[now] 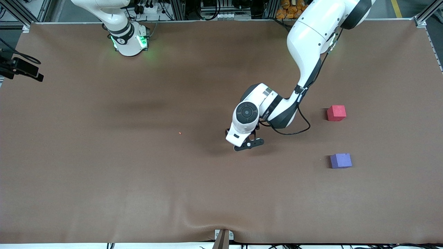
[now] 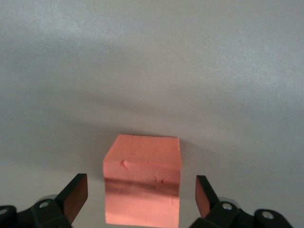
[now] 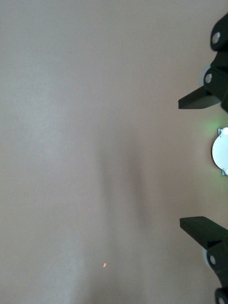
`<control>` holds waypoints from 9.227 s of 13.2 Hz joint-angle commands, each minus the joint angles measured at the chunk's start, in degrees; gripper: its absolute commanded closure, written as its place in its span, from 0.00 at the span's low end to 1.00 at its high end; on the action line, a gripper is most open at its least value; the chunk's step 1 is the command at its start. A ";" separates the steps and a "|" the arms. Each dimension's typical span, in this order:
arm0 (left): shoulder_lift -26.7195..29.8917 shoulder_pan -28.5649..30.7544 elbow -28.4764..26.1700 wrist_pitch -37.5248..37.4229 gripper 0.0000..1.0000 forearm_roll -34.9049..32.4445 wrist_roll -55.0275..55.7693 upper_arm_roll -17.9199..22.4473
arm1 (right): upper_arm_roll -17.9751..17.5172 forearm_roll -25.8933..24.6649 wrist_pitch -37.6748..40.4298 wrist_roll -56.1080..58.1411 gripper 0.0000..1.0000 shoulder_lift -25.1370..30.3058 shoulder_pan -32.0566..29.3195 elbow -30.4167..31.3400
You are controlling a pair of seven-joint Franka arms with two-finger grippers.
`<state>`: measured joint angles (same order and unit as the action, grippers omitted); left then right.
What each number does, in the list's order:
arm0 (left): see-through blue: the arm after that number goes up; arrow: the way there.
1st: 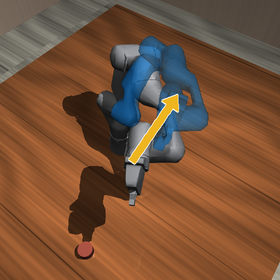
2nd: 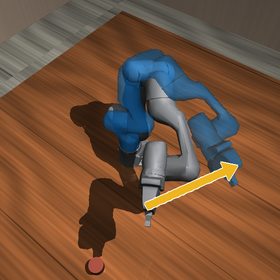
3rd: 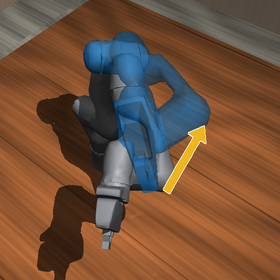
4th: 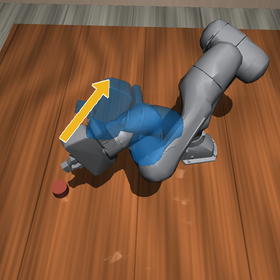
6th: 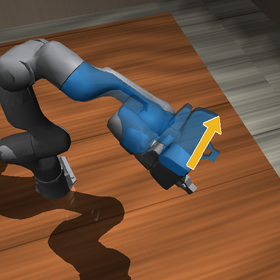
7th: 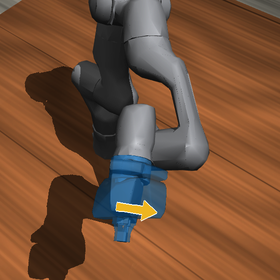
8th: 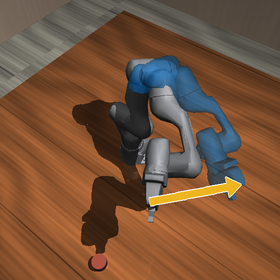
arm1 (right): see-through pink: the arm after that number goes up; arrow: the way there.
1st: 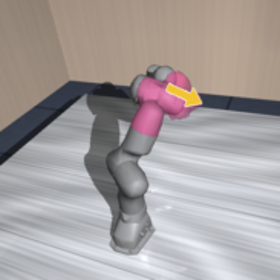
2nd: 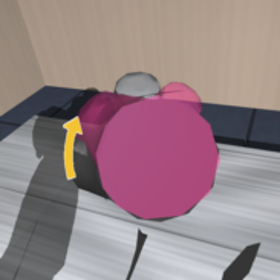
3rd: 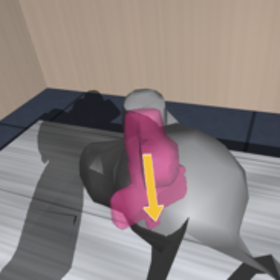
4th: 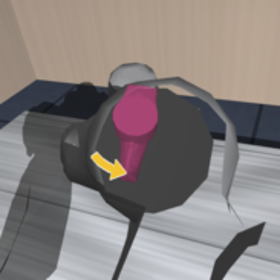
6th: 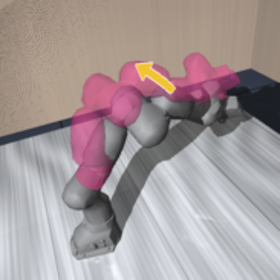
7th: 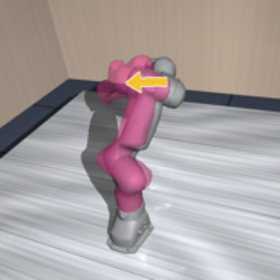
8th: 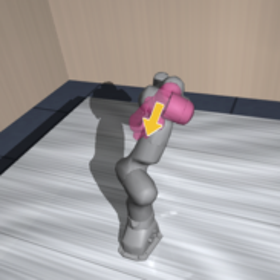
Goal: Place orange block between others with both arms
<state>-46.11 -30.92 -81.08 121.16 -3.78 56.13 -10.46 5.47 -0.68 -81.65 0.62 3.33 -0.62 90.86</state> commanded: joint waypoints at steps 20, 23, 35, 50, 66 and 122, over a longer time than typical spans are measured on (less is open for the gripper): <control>16.74 21.23 -2.14 -17.10 1.00 -0.79 -26.40 -0.70 | -0.55 -0.12 -0.97 -3.52 0.00 0.36 1.15 -0.33; 21.23 26.42 -7.50 -17.10 1.00 -0.79 -35.17 -0.70 | -0.38 2.25 -0.36 -3.52 0.00 0.45 -0.25 -0.41; 24.67 43.76 -27.64 0.73 1.00 -1.58 -62.19 -0.53 | -0.64 2.61 -1.23 -2.38 0.00 0.54 0.44 -0.59; 18.16 42.70 -28.26 6.01 1.00 -5.27 -61.58 -0.61 | -0.64 2.61 -1.58 -2.55 0.00 0.28 2.55 -0.50; 16.41 41.82 -28.52 6.89 1.00 -6.06 -57.36 -0.53 | -0.64 2.70 -1.76 -2.55 0.00 0.10 2.47 -0.42; 47.51 34.89 -12.33 -29.05 0.00 3.52 -49.89 0.51 | -0.64 2.79 -2.46 -2.55 0.00 -0.16 2.82 -0.15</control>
<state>-3.21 7.34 -88.09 92.12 -0.91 7.60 -14.26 4.46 1.45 -83.76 -1.92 3.04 1.72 90.62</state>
